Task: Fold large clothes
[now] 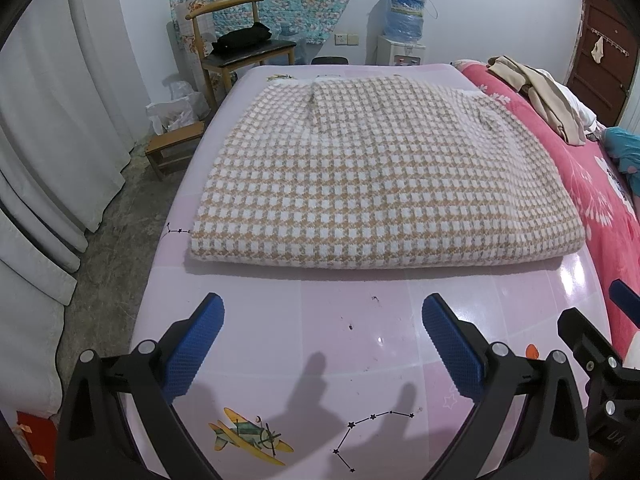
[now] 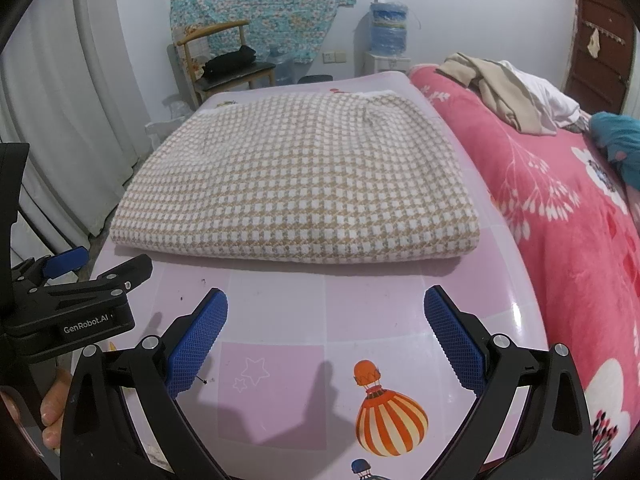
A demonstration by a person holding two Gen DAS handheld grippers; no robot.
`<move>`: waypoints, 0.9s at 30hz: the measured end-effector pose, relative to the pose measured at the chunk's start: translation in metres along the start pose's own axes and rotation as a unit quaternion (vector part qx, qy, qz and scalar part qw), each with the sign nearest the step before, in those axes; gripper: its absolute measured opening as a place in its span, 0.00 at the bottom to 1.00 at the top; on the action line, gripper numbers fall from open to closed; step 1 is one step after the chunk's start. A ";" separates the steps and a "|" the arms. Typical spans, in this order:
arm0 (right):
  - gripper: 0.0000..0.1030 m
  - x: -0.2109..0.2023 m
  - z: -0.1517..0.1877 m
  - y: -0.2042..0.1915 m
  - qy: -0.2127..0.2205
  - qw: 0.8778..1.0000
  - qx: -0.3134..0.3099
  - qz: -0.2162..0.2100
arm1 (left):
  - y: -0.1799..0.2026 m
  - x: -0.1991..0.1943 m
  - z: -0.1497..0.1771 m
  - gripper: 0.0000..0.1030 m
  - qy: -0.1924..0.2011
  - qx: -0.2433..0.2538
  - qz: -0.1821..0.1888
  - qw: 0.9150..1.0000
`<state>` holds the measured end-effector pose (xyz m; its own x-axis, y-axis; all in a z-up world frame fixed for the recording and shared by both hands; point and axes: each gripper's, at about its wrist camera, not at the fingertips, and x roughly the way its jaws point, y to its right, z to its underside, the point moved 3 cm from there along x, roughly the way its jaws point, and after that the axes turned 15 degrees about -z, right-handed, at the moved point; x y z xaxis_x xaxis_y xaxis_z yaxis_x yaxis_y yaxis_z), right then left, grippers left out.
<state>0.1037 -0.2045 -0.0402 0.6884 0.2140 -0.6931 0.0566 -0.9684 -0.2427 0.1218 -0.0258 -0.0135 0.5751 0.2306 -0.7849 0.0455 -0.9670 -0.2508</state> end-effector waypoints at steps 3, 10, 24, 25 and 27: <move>0.92 0.000 0.000 0.001 -0.001 1.000 0.000 -0.001 | 0.000 0.000 0.000 0.95 -0.001 0.000 0.000 1.000; 0.92 0.000 -0.001 -0.001 -0.002 1.000 -0.002 -0.003 | 0.000 0.000 0.000 0.95 -0.001 0.000 0.000 1.000; 0.92 0.000 -0.002 -0.001 -0.003 1.000 -0.003 -0.003 | 0.000 0.001 0.000 0.95 0.000 0.001 0.000 1.000; 0.92 0.000 -0.002 -0.001 -0.003 1.000 -0.003 -0.003 | 0.000 0.001 0.000 0.95 0.000 0.000 0.000 1.000; 0.92 0.000 -0.002 -0.001 -0.003 1.000 -0.003 -0.003 | 0.000 0.001 0.000 0.95 0.000 0.000 0.000 1.000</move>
<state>0.1051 -0.2037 -0.0390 0.6837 0.2202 -0.6957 0.0646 -0.9679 -0.2428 0.1219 -0.0259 -0.0144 0.5751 0.2302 -0.7851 0.0455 -0.9671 -0.2502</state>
